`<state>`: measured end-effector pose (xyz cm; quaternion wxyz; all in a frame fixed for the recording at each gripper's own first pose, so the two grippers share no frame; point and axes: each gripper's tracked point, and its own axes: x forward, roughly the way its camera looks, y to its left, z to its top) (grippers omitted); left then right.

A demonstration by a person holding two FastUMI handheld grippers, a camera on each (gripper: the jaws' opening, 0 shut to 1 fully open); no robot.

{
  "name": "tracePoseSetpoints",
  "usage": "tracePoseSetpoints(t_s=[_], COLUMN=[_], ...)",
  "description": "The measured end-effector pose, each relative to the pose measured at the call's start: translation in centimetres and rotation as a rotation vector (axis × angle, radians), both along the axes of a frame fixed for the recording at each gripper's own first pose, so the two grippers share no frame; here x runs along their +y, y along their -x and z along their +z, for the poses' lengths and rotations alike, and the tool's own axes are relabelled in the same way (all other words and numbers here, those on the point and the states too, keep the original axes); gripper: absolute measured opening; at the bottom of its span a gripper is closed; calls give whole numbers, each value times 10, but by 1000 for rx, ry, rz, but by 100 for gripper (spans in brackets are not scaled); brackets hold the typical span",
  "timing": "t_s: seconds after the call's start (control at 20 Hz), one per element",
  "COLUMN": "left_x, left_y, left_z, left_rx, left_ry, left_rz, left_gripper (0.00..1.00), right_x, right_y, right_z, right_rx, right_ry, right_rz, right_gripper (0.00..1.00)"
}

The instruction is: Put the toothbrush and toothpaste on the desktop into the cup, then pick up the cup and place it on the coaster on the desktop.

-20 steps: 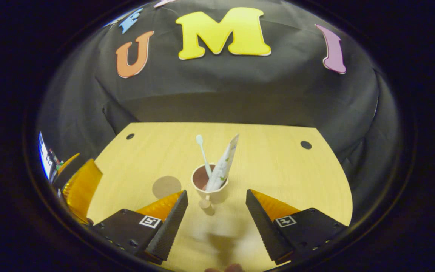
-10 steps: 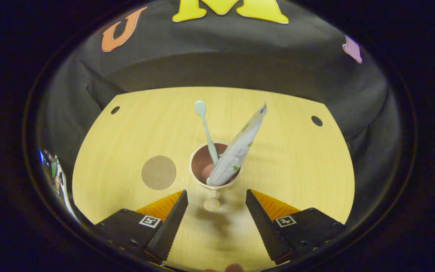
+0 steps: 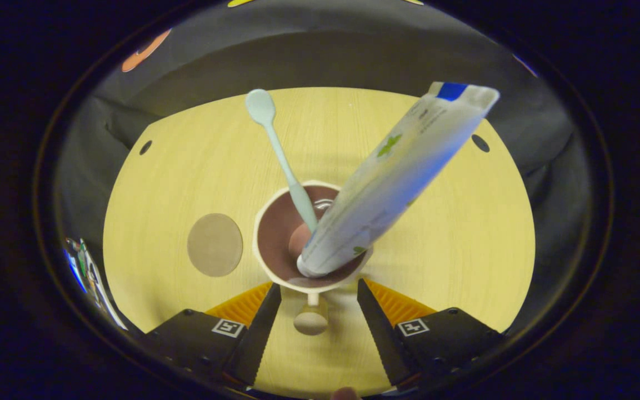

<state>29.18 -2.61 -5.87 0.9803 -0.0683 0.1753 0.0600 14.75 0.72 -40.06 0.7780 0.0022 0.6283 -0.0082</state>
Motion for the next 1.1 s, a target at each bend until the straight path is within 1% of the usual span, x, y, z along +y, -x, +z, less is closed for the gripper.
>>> tracePoseSetpoints(t_s=[0.05, 0.1, 0.15, 0.25, 0.35, 0.4, 0.45, 0.85, 1.0, 1.1], left_x=[-1, -1, -2, -1, 1, 1, 2, 4, 7, 9], left_y=[1, 3, 5, 7, 8, 9, 9, 16, 21, 26], left_z=[-2, -3, -3, -6, -8, -8, -8, -10, -11, -11], left_rx=[8, 14, 15, 26, 34, 34, 36, 52, 54, 55], left_ry=[6, 11, 10, 10, 20, 25, 27, 23, 25, 27], left_rz=[0, -1, 0, 4, 12, 16, 20, 27, 32, 36], left_gripper=[100, 100, 100, 100, 100, 100, 100, 100, 100, 100], right_x=[-1, -1, 0, -1, 0, 0, 0, -1, 1, 2], right_y=[1, 2, 1, 2, 1, 1, 1, -1, -1, -5], right_z=[-4, -9, -10, -12, -13, -15, -16, -14, -14, -11], right_rx=[16, 29, 39, 54, 62, 70, 74, 72, 63, 38], right_ry=[-1, -5, -9, -9, -7, -2, 3, 31, 29, 29], right_rz=[-17, -29, -37, -36, -33, -36, -33, 6, 13, 34], right_gripper=[76, 70, 60, 57, 58, 46, 30, 18, 18, 18])
